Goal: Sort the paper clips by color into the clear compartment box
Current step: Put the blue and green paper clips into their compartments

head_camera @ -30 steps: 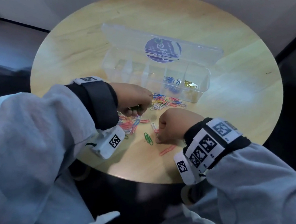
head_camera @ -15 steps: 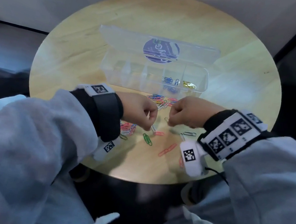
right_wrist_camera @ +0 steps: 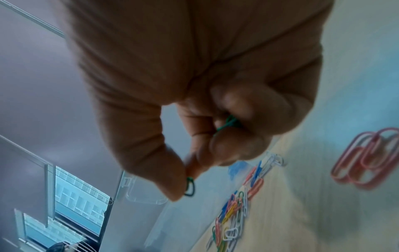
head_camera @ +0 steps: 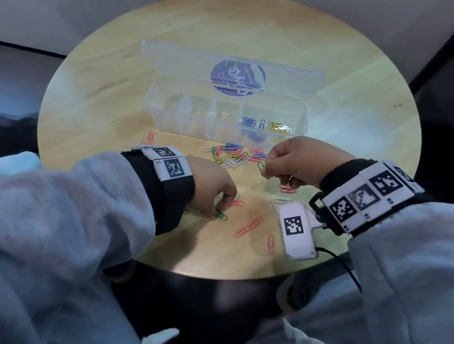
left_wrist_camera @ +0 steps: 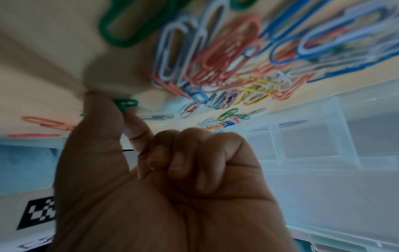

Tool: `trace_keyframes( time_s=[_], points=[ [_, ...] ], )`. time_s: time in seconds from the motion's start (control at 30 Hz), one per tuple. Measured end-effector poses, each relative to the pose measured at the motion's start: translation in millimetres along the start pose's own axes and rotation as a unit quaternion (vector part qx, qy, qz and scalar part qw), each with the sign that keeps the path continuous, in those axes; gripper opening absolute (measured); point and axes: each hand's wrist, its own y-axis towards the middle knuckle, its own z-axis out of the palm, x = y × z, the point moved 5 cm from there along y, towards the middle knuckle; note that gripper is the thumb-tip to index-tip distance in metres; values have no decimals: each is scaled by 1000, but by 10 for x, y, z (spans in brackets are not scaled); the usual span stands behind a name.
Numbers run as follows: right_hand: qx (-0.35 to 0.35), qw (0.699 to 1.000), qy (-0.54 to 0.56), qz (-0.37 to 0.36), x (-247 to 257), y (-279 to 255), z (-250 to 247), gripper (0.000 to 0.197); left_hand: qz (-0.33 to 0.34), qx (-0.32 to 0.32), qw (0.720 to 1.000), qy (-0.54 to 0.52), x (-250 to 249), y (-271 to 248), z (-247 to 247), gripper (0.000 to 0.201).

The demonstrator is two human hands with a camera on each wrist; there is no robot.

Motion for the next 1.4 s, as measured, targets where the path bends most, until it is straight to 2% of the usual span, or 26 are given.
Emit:
trace_keyframes(
  time_s=[0.7,0.83,0.9,0.97,1.07,1.1,1.17,1.23,1.4],
  points=[
    [23,999,32,-1,66,-1,69,23,-7,20,999,-37,8,16,58,17],
    [32,998,61,0,71,-20,77,21,-15,26,997,-70,43,6,87,11],
    [34,996,85,-5,95,-29,76,22,-20,24,992,-126,96,-7,92,9],
    [35,992,119,-14,134,-23,70,26,-26,4,979,-201,173,-29,34,9],
    [26,979,199,-30,224,20,51,27,-38,-51,955,-291,359,-64,-182,19],
    [14,971,234,-35,253,43,35,25,-48,-64,938,-337,438,-76,-252,23],
    [-9,954,296,-40,300,87,-4,23,-67,-80,886,-451,594,-90,-362,25],
    [-20,943,330,-41,338,132,-36,24,-85,-99,846,-517,726,-89,-468,27],
    [-26,913,404,-52,458,222,-45,29,-118,-141,796,-577,918,-17,-662,30]
  ],
)
